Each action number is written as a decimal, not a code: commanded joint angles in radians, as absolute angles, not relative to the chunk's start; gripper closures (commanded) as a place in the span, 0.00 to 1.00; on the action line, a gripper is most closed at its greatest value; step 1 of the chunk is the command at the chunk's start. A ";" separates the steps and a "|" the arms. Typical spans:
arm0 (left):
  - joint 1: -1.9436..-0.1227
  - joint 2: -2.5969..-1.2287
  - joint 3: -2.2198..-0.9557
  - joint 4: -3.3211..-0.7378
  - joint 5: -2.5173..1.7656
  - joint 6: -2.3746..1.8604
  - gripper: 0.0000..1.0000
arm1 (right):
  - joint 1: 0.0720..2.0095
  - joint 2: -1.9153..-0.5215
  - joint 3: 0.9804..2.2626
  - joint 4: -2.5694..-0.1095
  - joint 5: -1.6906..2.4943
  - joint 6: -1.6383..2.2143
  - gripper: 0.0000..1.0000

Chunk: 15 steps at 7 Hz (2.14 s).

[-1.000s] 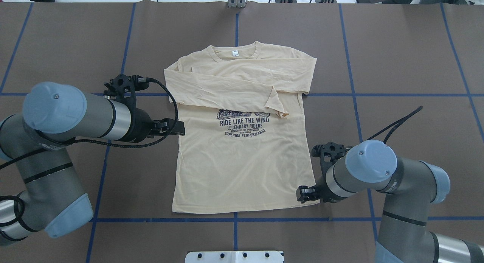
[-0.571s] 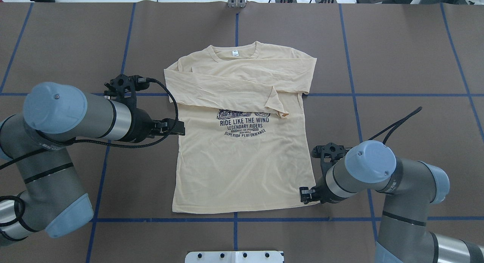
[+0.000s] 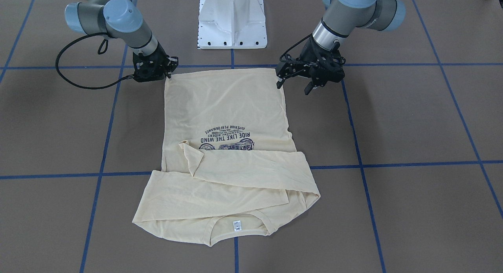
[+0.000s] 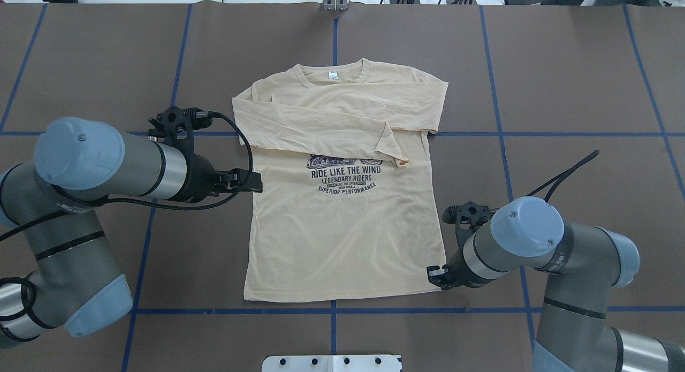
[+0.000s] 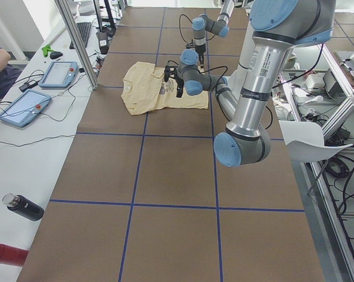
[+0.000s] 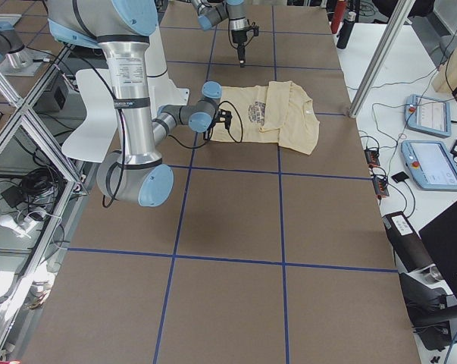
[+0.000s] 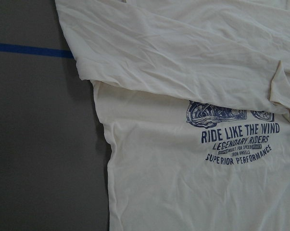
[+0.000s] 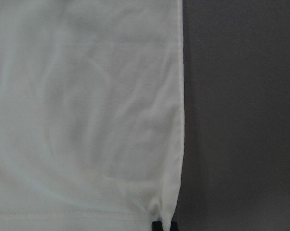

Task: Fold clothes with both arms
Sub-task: 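Grasp the nearest hem corner with the right gripper while the left gripper lowers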

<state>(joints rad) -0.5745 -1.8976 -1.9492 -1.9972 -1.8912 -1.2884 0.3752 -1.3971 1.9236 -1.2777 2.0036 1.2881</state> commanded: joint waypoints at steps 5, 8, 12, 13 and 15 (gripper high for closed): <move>-0.432 -1.807 -1.954 -1.970 -1.885 -1.469 0.00 | 0.411 -1.391 1.982 -1.273 2.009 1.293 1.00; -0.278 -1.877 -1.951 -1.850 -1.881 -1.600 0.08 | 0.416 -1.390 1.990 -1.269 2.019 1.293 1.00; -0.258 -1.891 -1.905 -1.842 -1.862 -1.601 0.23 | 0.417 -1.390 1.988 -1.269 2.019 1.293 1.00; -0.258 -1.891 -1.905 -1.842 -1.862 -1.600 0.24 | 0.419 -1.391 1.988 -1.269 2.019 1.293 1.00; -0.287 -1.890 -1.910 -1.838 -1.862 -1.600 0.24 | 0.419 -1.391 1.988 -1.269 2.019 1.293 1.00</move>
<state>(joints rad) -0.2678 -1.8903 -1.9069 -1.8406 -1.8621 -1.6001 0.4184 -1.3911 1.9880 -1.2686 2.0187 1.2932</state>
